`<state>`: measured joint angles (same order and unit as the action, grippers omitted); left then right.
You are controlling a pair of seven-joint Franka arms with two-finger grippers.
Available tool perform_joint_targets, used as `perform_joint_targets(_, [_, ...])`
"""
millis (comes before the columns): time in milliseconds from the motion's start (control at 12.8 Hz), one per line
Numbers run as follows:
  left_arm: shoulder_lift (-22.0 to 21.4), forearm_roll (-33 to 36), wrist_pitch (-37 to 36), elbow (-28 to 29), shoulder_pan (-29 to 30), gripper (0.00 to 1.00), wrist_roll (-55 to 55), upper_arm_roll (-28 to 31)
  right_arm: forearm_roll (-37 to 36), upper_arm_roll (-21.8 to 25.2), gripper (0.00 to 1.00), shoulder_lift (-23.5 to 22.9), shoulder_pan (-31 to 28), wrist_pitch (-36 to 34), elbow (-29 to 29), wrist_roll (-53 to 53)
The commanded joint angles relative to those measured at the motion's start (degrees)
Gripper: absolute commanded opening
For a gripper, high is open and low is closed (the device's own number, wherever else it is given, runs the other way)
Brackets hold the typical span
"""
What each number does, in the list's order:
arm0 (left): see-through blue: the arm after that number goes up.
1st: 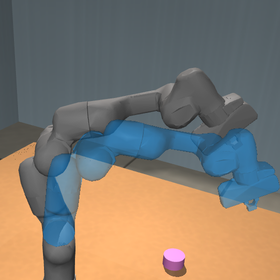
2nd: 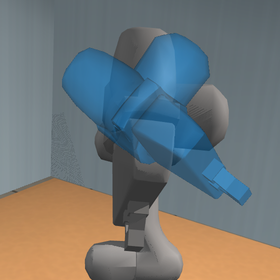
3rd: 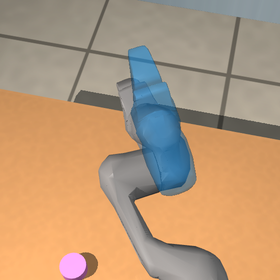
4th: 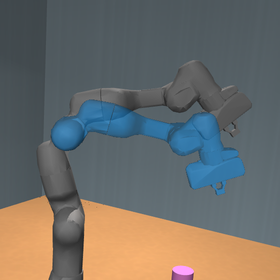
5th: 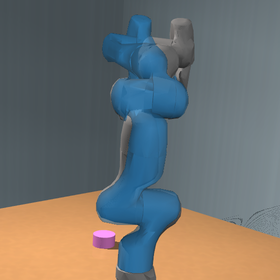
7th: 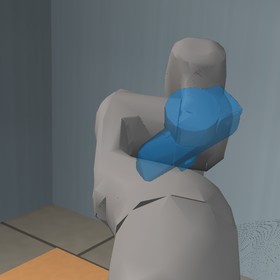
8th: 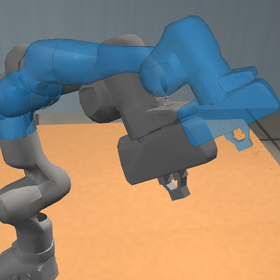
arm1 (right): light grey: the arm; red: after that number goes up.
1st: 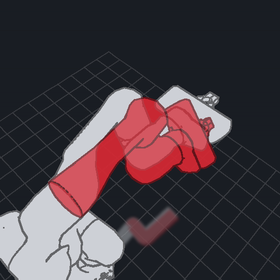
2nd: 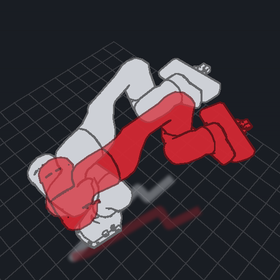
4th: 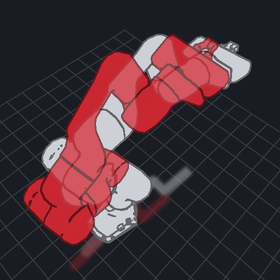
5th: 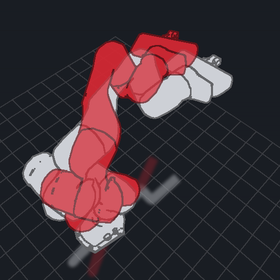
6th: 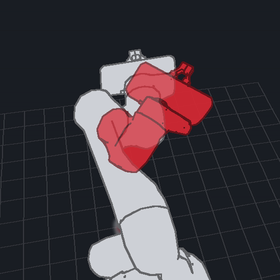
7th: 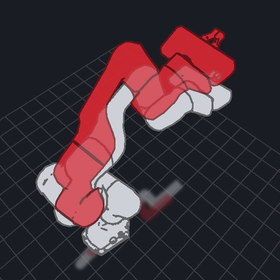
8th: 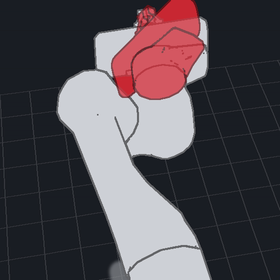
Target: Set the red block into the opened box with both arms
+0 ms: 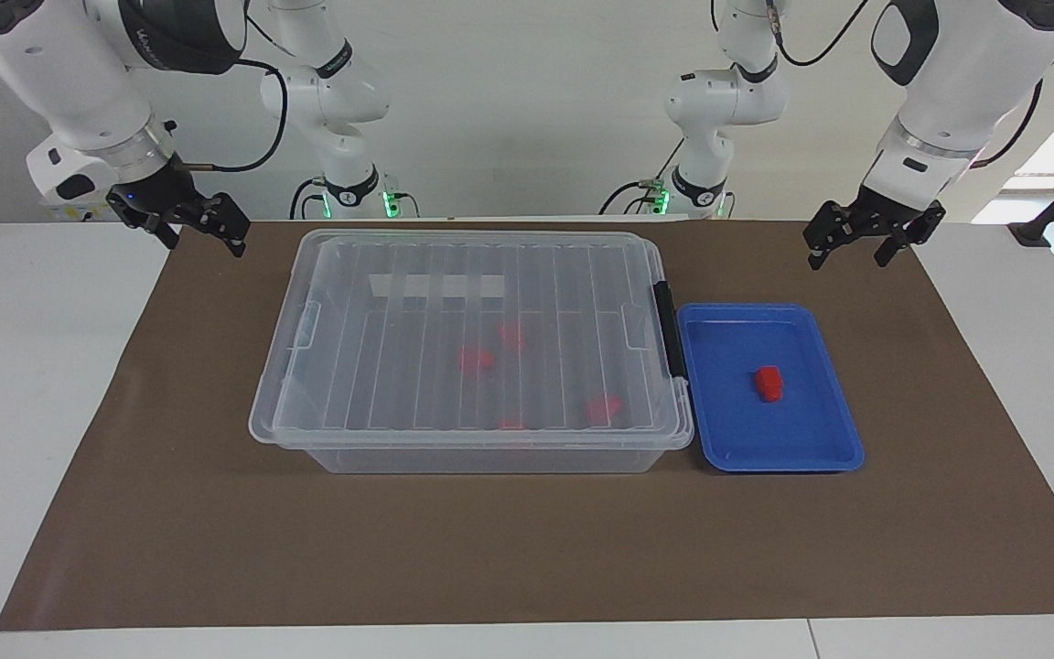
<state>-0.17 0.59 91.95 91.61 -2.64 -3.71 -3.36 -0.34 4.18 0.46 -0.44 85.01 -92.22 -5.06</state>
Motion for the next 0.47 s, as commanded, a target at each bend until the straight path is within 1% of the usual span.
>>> perform_joint_targets(0, [-1.50, -0.59, -0.54, 1.29, 0.62, 1.00, 0.38, -0.15, -0.36, -0.31, 1.00, -0.37, -0.18, -0.90, 0.90, -0.48])
perform_joint_targets(392, [-1.50, -0.59, -0.54, 1.29, 0.62, 1.00, 0.38, -0.15, -0.27, -0.57, 1.00, -0.37, -0.53, -0.82, 0.81, -0.83])
